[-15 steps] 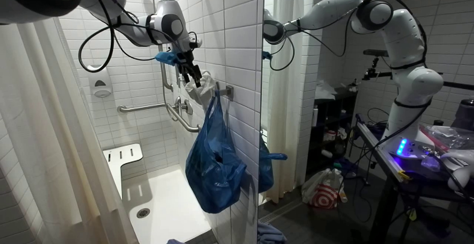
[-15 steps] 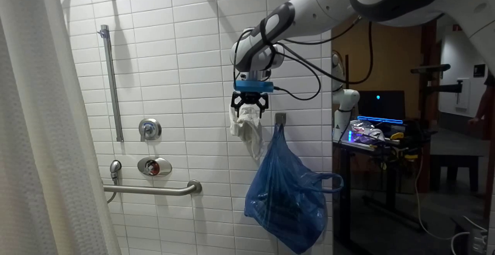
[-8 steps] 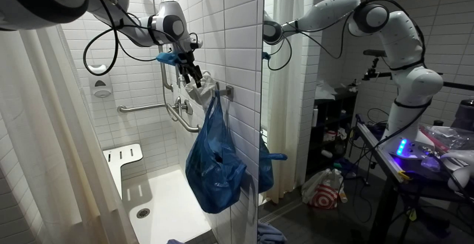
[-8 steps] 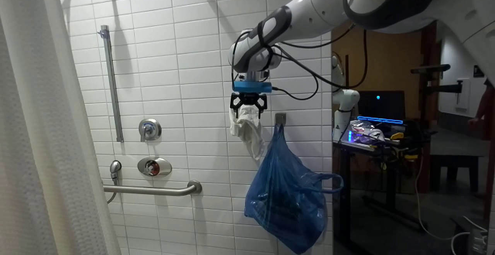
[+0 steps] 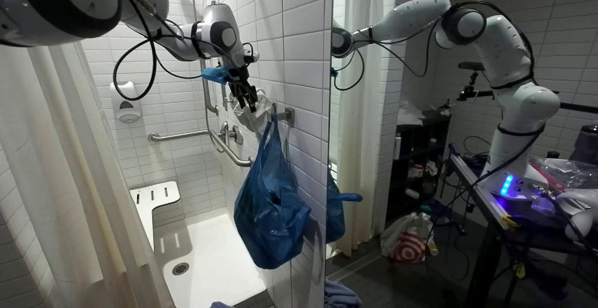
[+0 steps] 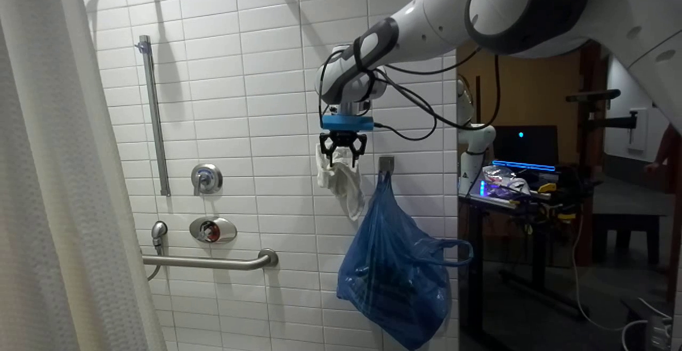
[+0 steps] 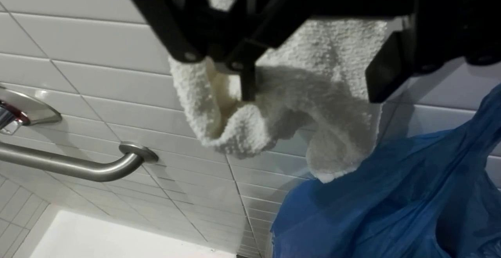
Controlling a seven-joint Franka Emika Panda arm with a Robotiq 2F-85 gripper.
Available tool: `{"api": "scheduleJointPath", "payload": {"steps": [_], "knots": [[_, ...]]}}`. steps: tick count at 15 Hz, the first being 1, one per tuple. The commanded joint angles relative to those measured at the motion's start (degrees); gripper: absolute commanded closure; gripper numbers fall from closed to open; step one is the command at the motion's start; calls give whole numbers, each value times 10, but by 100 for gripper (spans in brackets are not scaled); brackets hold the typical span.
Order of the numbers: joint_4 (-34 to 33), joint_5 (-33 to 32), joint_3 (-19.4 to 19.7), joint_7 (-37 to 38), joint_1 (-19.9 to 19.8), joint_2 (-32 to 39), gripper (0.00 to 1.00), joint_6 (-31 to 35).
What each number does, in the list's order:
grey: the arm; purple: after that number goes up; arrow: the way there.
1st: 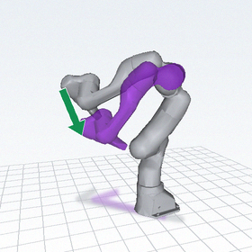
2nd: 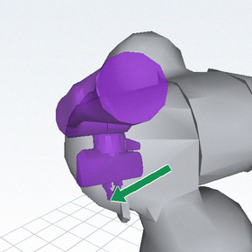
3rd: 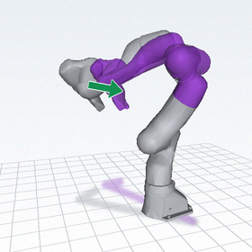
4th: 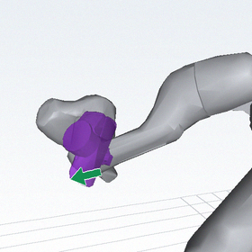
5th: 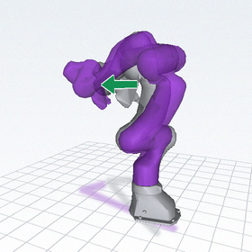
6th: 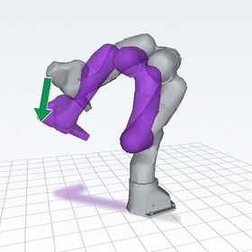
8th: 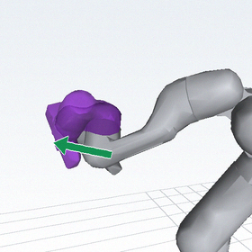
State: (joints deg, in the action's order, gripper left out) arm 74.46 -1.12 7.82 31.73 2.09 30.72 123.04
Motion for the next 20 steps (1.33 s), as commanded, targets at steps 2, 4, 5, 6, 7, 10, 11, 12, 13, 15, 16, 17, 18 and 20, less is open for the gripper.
{"api": "scheduleJointPath", "payload": {"steps": [2,4,5,6,7,10,11,12,13,15,16,17,18,20], "knots": [[-27,4,-4,-8,-6,11,69,-20],[-35,2,-4,-8,-5,17,83,-16],[-27,0,-3,-7,-4,10,92,-14],[-45,2,-5,-9,-5,24,98,-14],[-25,-1,-4,-8,-3,7,100,-11],[-26,-8,-1,-2,2,7,98,8],[-29,-10,0,0,4,10,98,20],[-10,-17,4,6,9,-4,98,40],[-14,-20,5,10,12,0,98,56],[1,-34,12,19,21,-9,98,101],[12,-45,17,30,27,-14,98,134],[13,-57,24,44,32,-11,98,168],[16,-71,35,65,39,-8,98,204],[25,-107,66,122,58,-5,98,272]]}}
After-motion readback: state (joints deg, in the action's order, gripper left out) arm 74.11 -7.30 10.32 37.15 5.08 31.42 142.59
